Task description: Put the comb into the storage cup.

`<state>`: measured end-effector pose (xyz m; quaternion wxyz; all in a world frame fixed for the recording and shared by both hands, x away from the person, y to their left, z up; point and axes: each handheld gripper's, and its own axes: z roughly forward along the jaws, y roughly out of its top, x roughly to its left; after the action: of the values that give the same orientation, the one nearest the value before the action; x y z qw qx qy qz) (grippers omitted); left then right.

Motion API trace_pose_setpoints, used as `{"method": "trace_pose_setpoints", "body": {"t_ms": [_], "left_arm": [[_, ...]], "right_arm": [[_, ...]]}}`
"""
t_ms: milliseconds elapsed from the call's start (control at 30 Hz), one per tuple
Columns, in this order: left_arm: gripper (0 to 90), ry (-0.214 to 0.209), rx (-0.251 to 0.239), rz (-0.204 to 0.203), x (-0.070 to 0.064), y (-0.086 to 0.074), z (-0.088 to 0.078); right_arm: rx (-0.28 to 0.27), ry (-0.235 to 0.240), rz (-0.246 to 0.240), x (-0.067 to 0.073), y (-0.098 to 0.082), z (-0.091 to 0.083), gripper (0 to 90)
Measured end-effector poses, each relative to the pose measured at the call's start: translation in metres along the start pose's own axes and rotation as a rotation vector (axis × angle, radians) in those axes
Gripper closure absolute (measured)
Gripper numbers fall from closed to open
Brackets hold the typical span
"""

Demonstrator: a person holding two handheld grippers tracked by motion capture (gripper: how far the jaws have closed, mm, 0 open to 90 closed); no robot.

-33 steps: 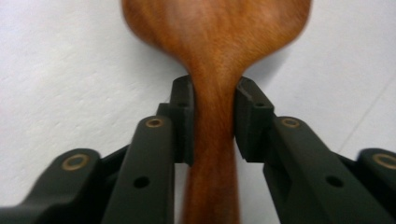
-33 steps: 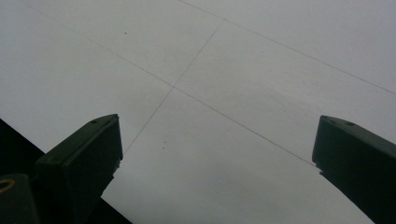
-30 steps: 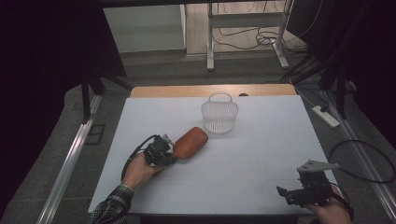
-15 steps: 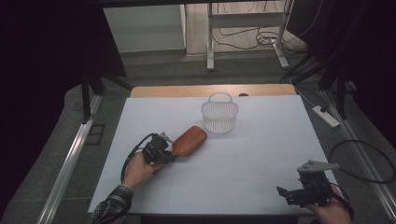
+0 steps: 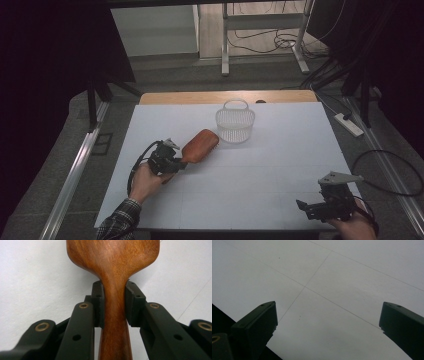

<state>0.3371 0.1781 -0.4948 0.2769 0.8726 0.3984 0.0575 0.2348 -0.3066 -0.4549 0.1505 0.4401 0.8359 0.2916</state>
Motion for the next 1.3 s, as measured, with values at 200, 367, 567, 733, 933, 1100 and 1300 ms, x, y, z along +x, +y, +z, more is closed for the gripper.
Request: {"method": "trace_pose_setpoints", "body": {"t_ms": [200, 367, 567, 733, 933, 1100, 1300], "left_arm": [[71.9, -0.001, -0.047, 0.000, -0.004, -0.002, -0.010], [71.9, -0.007, -0.085, 0.002, -0.007, -0.003, -0.018], [71.9, -0.012, -0.122, -0.003, -0.011, -0.004, -0.025], [71.8, -0.014, -0.143, 0.010, -0.015, -0.004, -0.029], [71.8, -0.017, -0.164, 0.011, -0.020, -0.005, -0.034], [71.8, -0.018, -0.193, 0.019, -0.026, -0.006, -0.039], [71.8, -0.023, -0.206, 0.033, -0.034, -0.007, -0.042]], "right_arm": [[-0.005, -0.001, -0.001, 0.000, 0.000, 0.000, 1.5], [-0.013, -0.005, -0.007, 0.001, 0.000, -0.001, 1.2], [-0.023, -0.004, -0.016, 0.002, 0.000, -0.002, 0.6], [-0.032, -0.004, -0.025, 0.003, 0.000, -0.003, 0.1], [-0.051, -0.002, -0.033, 0.003, -0.001, -0.005, 0.0], [-0.065, 0.001, -0.042, 0.004, -0.001, -0.006, 0.0], [-0.118, 0.035, -0.058, 0.007, 0.000, -0.008, 0.0]]}}
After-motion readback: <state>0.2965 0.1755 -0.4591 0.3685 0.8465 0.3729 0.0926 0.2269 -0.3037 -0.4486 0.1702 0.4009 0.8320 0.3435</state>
